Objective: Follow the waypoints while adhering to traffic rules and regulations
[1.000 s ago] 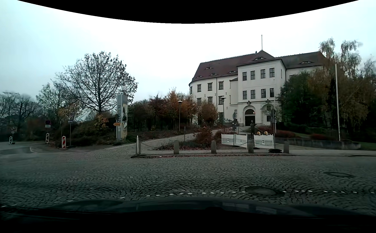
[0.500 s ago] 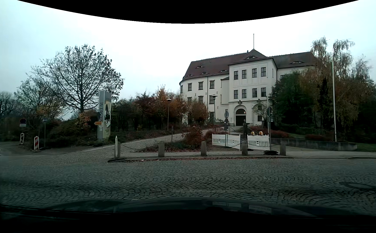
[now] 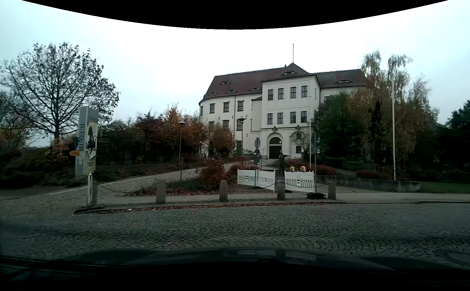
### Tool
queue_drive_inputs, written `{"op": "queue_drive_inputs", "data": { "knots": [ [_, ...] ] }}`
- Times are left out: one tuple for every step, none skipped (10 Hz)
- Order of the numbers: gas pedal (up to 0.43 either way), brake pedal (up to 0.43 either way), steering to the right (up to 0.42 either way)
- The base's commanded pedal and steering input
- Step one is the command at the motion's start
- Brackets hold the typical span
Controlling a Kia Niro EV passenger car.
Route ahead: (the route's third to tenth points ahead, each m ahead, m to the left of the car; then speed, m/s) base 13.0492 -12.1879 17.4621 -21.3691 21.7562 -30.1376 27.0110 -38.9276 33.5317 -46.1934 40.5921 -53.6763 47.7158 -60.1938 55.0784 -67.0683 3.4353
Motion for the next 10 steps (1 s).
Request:
{"op": "queue_drive_inputs", "data": {
  "knots": [
    [0.15, 0.0, 0.455],
    [0.15, 0.0, 0.487],
    [0.15, 0.0, 0.5],
    [0.15, 0.0, 0.505],
    [0.15, 0.0, 0.514],
    [0.15, 0.0, 0.524],
    [0.15, 0.0, 0.531],
    [0.15, 0.0, 0.54],
    [0.15, 0.0, 0.544],
    [0.157, 0.0, 0.546]
  ]
}}
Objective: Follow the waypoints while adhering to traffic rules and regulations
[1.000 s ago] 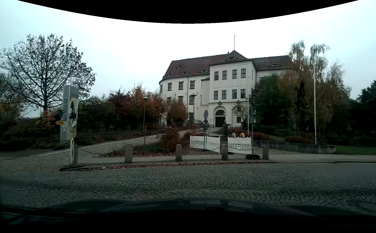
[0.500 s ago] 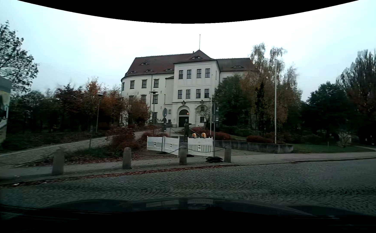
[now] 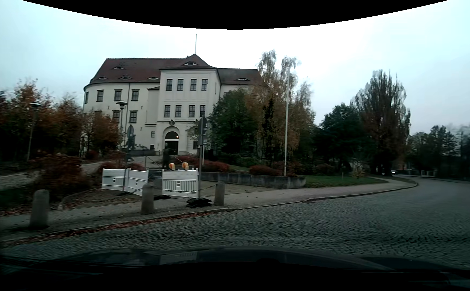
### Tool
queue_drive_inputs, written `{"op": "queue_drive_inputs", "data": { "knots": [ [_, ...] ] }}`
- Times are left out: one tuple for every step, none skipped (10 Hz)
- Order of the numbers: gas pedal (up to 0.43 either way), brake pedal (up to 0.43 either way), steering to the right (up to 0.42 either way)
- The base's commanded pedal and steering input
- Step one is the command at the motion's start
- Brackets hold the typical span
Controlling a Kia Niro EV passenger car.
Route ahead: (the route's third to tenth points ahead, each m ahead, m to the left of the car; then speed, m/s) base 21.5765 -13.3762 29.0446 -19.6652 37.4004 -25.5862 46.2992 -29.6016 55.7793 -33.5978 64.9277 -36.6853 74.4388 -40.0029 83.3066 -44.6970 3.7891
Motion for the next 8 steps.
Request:
{"op": "queue_drive_inputs", "data": {
  "knots": [
    [0.177, 0.0, 0.546],
    [0.177, 0.0, 0.545],
    [0.177, 0.0, 0.543],
    [0.177, 0.0, 0.535],
    [0.197, 0.0, 0.513],
    [0.209, 0.0, 0.488],
    [0.209, 0.0, 0.451],
    [0.22, 0.0, 0.405]
  ]
}}
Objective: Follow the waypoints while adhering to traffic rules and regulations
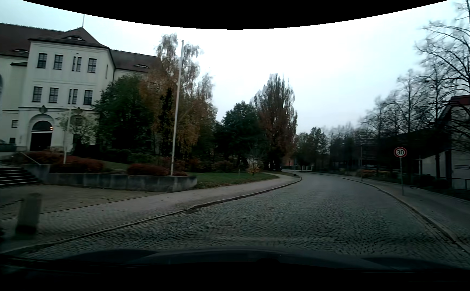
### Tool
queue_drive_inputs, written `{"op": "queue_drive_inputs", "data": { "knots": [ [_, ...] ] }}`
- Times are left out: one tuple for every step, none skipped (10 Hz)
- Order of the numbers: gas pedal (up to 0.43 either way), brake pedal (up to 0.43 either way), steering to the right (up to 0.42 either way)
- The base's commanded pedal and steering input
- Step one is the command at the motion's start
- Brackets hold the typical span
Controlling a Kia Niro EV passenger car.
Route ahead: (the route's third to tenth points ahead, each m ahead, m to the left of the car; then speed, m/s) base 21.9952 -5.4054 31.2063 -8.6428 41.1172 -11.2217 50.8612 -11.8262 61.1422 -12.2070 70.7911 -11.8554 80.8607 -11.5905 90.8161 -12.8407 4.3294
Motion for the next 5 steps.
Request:
{"op": "queue_drive_inputs", "data": {
  "knots": [
    [0.22, 0.0, 0.371],
    [0.228, 0.0, 0.342],
    [0.228, 0.0, 0.318],
    [0.24, 0.0, 0.291],
    [0.248, 0.0, 0.265]
  ]
}}
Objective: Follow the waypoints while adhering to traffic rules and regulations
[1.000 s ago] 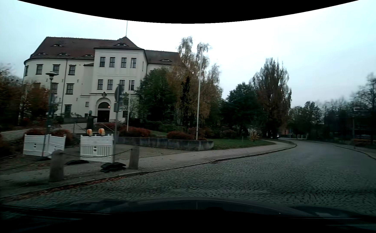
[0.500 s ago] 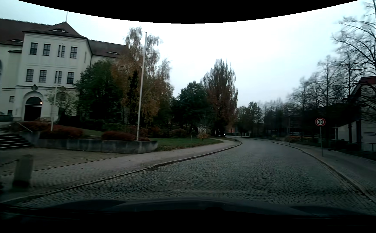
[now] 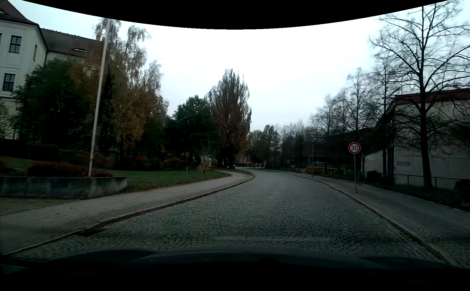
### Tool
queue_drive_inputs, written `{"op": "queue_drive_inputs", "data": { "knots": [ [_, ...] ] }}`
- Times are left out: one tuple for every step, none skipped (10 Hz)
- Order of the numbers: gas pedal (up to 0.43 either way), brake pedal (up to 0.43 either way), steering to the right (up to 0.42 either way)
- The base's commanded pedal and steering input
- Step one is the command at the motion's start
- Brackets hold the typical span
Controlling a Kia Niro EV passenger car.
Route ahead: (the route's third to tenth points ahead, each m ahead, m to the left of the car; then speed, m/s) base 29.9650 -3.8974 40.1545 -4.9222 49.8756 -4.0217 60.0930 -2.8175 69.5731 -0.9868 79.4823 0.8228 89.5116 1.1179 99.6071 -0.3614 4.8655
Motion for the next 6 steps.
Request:
{"op": "queue_drive_inputs", "data": {
  "knots": [
    [0.26, 0.0, 0.241],
    [0.26, 0.0, 0.215],
    [0.268, 0.0, 0.187],
    [0.268, 0.0, 0.155],
    [0.268, 0.0, 0.132],
    [0.268, 0.0, 0.109]
  ]
}}
